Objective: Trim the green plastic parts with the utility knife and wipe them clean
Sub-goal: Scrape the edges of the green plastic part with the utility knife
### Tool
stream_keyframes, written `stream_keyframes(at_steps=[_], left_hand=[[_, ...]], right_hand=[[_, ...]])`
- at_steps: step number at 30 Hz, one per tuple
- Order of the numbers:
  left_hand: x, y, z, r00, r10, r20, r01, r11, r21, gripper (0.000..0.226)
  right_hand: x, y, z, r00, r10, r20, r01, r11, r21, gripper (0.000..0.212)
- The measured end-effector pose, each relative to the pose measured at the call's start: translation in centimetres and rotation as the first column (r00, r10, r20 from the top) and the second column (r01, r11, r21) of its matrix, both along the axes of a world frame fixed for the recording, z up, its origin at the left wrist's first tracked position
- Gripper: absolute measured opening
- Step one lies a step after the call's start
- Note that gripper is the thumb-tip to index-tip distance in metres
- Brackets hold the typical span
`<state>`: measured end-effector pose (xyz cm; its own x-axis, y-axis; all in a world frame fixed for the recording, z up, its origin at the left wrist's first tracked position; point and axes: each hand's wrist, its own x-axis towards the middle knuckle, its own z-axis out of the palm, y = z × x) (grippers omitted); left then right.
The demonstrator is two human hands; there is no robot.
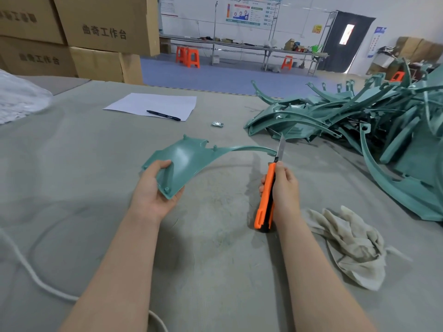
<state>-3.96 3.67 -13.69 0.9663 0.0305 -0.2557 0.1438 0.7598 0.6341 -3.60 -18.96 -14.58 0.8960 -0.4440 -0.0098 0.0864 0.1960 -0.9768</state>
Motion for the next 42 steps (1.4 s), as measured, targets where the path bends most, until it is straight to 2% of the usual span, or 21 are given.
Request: stream_keyframes(at_steps=[9,22,28,32,34,36,38,40,42], left_hand=[[0.0,-0.3,0.1,1.000,-0.017,-0.014,0.017,1.000,-0.002,0.013],[-0.3,-1.1,0.4,0.998,0.038,-0.057,-0.035,0.998,0.055,0.006],[-0.2,-1.7,0.5,0.996,0.071,-0.044,-0.072,0.997,-0.016,0.008],[-0.2,-2.2,0.7,0.987,0.144,-0.069,-0.151,0.982,-0.116,0.006],[-0.1,-2.0,0.9,0.986,0.149,-0.078,-0.158,0.978,-0.136,0.005],[0.0,-1.6,0.9,0.990,0.119,-0.078,-0.130,0.978,-0.161,0.009],[0.0,-1.1,0.8,0.992,0.096,-0.088,-0.111,0.976,-0.188,0.017],[0.0,-0.8,0.7,0.991,0.099,-0.092,-0.116,0.971,-0.210,0.020],[0.0,-0.7,0.7,0.992,0.096,-0.086,-0.112,0.972,-0.208,0.019]], right_hand=[[-0.5,1.1,0.3,0.993,0.119,0.015,-0.118,0.992,-0.039,0.027],[-1.5,4.1,0.7,0.957,0.280,0.070,-0.270,0.954,-0.131,0.027],[-1.9,5.5,0.9,0.929,0.352,0.112,-0.323,0.922,-0.214,0.022],[-2.4,6.6,0.9,0.883,0.461,0.088,-0.410,0.849,-0.333,0.023],[-2.5,6.6,1.2,0.864,0.496,0.087,-0.448,0.836,-0.317,0.022],[-2.2,5.8,1.8,0.902,0.417,0.114,-0.384,0.894,-0.232,0.020],[-1.6,4.0,2.3,0.964,0.239,0.118,-0.226,0.967,-0.117,0.021],[-1.2,2.0,2.3,0.996,0.057,0.064,-0.051,0.995,-0.088,0.025],[-1.1,0.6,1.8,0.999,-0.046,0.016,0.048,0.994,-0.094,0.027]])
